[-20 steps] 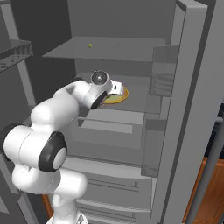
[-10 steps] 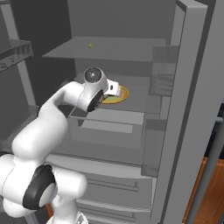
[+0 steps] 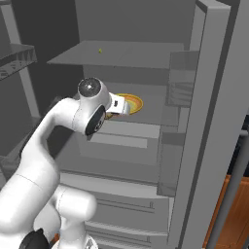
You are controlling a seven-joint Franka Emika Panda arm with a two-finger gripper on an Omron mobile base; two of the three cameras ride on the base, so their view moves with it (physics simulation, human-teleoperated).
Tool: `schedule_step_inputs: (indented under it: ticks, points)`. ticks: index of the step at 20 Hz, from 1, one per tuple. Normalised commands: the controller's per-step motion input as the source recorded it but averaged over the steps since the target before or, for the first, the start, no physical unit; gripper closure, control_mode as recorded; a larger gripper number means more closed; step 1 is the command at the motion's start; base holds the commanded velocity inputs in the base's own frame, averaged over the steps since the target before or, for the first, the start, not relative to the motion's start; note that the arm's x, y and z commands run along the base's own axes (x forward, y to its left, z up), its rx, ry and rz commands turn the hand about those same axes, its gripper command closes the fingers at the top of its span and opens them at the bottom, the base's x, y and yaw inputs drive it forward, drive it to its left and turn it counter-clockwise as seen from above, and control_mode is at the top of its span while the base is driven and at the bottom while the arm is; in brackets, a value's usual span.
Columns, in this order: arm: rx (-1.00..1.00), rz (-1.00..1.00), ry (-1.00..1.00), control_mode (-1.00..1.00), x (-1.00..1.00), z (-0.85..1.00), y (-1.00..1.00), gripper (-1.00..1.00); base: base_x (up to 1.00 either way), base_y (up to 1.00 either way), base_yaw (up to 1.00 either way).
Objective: Transport the chicken drumstick from the fridge to the microwave and turn on the microwave.
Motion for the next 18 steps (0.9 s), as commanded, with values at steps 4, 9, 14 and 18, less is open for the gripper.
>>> schedule_step_inputs:
  ticks: [4,9,14,18]
  points:
    - [0.00,-0.03,0.15,-1.00,-0.84,0.46,0.00,1.00,0.00,0.00,0.00]
    - [0.00,-0.03,0.17,-1.00,-0.82,0.39,0.01,1.00,0.00,0.00,0.00]
    - [0.00,-0.05,0.19,-1.00,-0.61,0.23,0.19,1.00,0.00,0.00,0.00]
    - [0.00,-0.02,0.14,-1.00,-0.56,0.07,0.33,1.00,0.00,0.00,0.00]
